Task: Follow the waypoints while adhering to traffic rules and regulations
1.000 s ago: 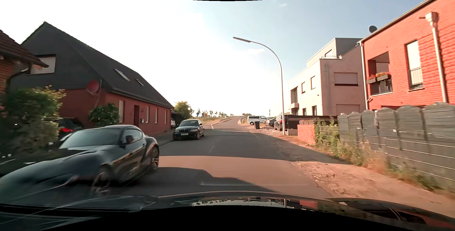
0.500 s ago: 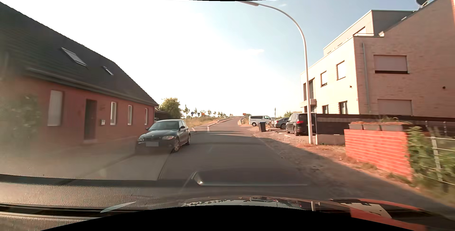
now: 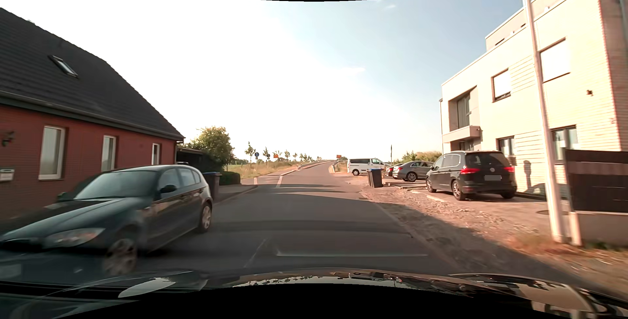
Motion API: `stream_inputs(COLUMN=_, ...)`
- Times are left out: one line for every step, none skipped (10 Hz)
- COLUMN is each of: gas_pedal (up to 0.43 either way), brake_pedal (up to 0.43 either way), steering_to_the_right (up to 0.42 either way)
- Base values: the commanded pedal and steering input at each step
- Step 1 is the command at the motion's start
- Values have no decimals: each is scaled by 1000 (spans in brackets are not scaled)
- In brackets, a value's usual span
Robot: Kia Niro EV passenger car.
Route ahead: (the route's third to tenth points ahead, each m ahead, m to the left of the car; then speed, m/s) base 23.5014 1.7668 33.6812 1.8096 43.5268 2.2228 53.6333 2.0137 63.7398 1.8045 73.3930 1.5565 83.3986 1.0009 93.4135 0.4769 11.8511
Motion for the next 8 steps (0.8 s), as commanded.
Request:
stream_inputs(gas_pedal=209, brake_pedal=0, steering_to_the_right=-5)
stream_inputs(gas_pedal=209, brake_pedal=0, steering_to_the_right=-5)
stream_inputs(gas_pedal=209, brake_pedal=0, steering_to_the_right=-5)
stream_inputs(gas_pedal=209, brake_pedal=0, steering_to_the_right=-2)
stream_inputs(gas_pedal=209, brake_pedal=0, steering_to_the_right=0)
stream_inputs(gas_pedal=209, brake_pedal=0, steering_to_the_right=-3)
stream_inputs(gas_pedal=209, brake_pedal=0, steering_to_the_right=-5)
stream_inputs(gas_pedal=209, brake_pedal=0, steering_to_the_right=-5)
